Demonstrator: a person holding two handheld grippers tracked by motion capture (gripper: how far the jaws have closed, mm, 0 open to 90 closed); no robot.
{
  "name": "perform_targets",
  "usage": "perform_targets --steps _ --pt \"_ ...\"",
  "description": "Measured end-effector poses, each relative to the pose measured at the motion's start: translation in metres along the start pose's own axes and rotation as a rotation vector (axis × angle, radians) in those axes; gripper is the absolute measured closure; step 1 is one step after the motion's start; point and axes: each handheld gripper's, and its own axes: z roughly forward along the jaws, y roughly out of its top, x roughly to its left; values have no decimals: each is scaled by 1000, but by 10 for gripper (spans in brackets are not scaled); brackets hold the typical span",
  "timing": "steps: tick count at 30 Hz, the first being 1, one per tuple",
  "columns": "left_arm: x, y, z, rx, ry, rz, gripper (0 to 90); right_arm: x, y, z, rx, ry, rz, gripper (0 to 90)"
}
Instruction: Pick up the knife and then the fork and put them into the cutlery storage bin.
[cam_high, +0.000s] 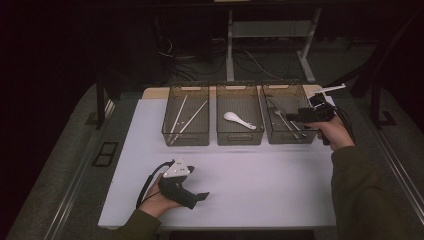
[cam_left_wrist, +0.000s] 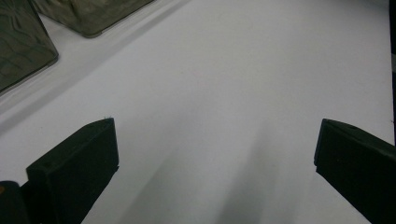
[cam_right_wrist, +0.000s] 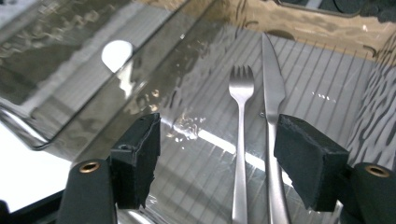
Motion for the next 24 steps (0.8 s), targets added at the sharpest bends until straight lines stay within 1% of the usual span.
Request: perform_targets --steps 2,6,7,8,15,19,24 --pt "-1 0 0 -12 3 -12 0 1 -2 -4 -18 5 -1 292" --pt "1 0 -1 -16 7 -11 0 3 -6 -11 -53 24 -5 282" --pt "1 0 -1 -17 9 -10 0 4 -7 -13 -60 28 -9 281" --pt "2 0 -1 -11 8 0 0 5 -8 -15 -65 29 -15 279" --pt "3 0 -3 -18 14 1 0 16 -18 -27 -112 65 -51 251" --pt "4 -1 -3 -16 14 2 0 24 -24 -32 -126 81 -73 235" --pt "4 -1 -3 -15 14 2 0 33 -31 -35 -135 88 -104 208"
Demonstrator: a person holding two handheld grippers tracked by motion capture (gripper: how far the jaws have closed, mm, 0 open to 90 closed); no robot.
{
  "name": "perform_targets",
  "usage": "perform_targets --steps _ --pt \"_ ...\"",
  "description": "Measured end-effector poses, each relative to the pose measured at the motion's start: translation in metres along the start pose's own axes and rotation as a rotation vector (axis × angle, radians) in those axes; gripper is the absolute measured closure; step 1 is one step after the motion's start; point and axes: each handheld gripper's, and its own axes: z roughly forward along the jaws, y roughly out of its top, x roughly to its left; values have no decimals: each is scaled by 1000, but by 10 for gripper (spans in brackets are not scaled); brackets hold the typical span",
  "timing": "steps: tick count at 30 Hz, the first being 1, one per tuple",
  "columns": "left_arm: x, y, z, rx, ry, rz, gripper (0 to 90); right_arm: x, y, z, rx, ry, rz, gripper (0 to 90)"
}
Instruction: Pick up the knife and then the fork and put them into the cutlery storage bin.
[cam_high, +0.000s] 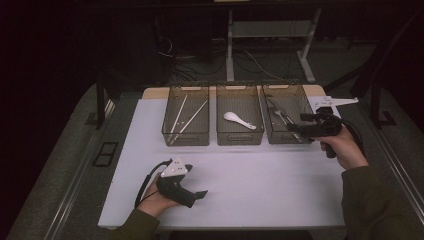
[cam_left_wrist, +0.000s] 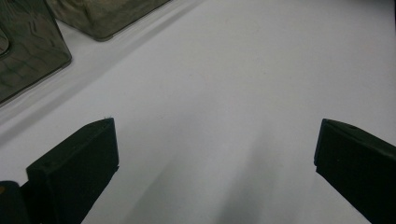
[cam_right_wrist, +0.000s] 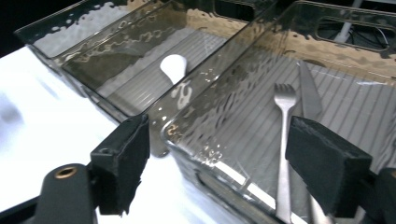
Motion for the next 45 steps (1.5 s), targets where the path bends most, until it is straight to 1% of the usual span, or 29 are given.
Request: perform_targets --steps 3,7,12,15,22,25,32,40,45 --pt "0 0 0 0 0 -2 0 5 -5 -1 2 3 -7 203" --pt "0 0 0 0 2 -4 0 11 -13 -3 -3 12 -28 196" --pt "0 0 0 0 1 -6 0 18 -26 -7 -6 24 -40 195" --pt "0 0 0 -1 2 -7 0 22 -32 -10 -8 35 -38 195" --pt "-1 0 0 -2 2 -7 0 34 -44 -17 -23 38 -58 194" --pt "-1 0 0 -5 1 -8 0 39 -49 -18 -21 44 -67 192" --pt "-2 0 -1 -8 3 -8 0 51 -59 -19 -27 68 -82 192" --pt "-2 0 -2 -8 3 -4 0 64 -76 -22 -37 100 -94 191" --pt "-2 1 -2 -9 3 -3 0 70 -86 -22 -28 117 -96 191"
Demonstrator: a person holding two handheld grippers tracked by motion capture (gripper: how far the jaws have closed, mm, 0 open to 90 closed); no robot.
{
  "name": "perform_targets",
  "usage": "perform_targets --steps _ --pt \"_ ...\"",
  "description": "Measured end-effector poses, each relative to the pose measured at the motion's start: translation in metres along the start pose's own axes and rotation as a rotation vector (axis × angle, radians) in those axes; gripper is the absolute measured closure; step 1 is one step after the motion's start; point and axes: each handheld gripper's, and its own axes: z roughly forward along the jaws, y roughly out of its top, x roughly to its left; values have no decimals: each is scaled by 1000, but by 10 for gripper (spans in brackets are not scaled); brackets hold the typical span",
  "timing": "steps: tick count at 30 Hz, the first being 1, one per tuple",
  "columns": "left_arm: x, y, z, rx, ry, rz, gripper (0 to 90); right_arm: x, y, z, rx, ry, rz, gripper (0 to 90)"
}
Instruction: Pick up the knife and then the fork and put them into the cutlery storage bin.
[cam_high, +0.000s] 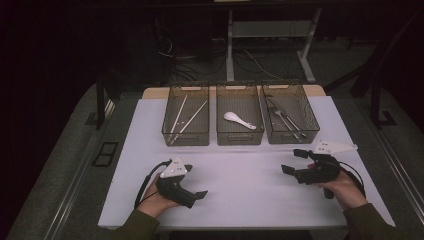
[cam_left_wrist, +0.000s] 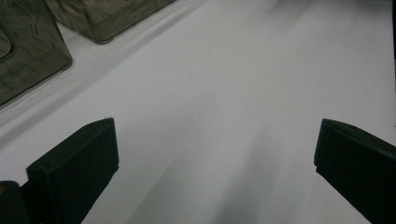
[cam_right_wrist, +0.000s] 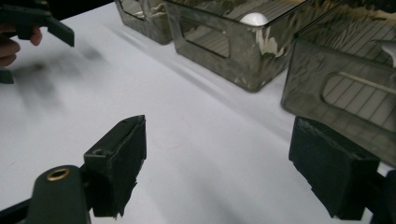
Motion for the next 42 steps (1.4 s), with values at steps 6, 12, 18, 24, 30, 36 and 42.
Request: perform_targets --steps 6,12,18,24,30,36,42 --pt "0 0 0 -1 1 1 0 7 -10 1 13 18 4 191" --pt "0 0 -1 -2 2 1 0 14 -18 -2 22 28 0 191" --pt "0 0 -1 -2 2 -1 0 18 -26 -4 35 25 -17 189" --pt "-1 0 -1 -2 3 -3 0 22 -31 -3 58 10 -48 127" --pt "-1 0 -1 -3 2 -3 0 20 -33 -4 49 -22 -43 121" --pt "-2 0 -1 -1 2 -3 0 21 -34 -3 61 -20 -52 121" --pt "-2 -1 -1 -7 2 -8 0 21 -34 -3 65 -19 -56 122"
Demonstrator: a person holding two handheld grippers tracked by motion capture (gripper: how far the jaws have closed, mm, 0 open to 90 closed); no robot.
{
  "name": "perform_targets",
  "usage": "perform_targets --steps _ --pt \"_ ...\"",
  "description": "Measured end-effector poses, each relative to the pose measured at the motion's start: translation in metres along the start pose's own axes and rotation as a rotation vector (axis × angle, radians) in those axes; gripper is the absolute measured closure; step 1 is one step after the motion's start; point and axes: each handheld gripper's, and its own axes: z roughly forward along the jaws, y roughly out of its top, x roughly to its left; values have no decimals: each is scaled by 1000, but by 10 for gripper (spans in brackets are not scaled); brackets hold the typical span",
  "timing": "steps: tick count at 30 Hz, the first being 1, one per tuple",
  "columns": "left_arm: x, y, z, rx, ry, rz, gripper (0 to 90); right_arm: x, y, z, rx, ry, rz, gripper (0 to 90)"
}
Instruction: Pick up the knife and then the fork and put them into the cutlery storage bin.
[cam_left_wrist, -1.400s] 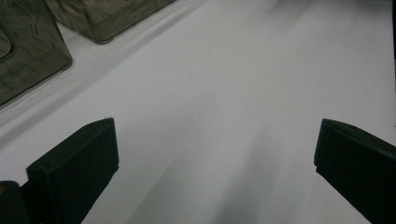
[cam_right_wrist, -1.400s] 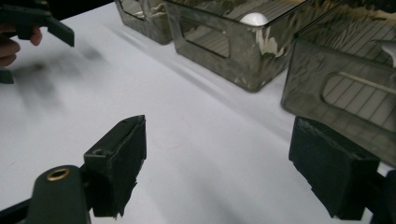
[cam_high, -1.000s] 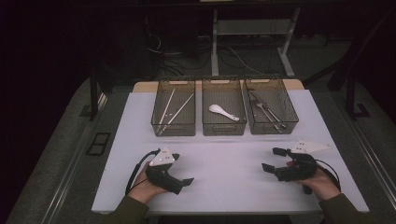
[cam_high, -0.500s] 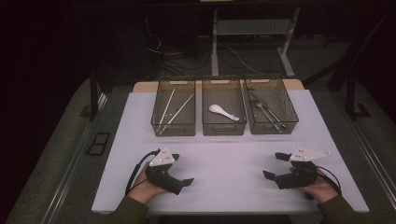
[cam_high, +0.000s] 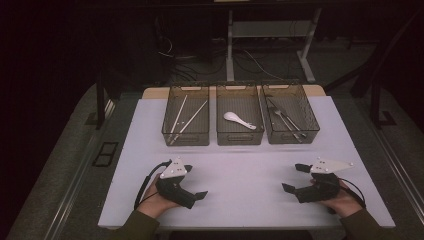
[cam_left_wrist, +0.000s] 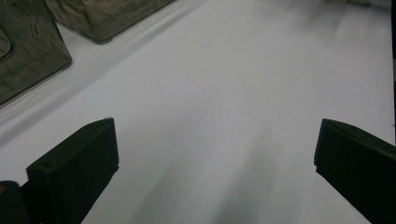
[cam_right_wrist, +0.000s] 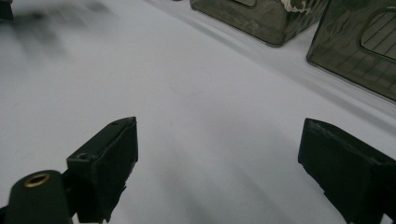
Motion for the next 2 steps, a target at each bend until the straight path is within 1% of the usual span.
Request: perform_targets --steps 2 --pt "0 0 -1 5 1 4 0 0 0 0 0 1 -1 121"
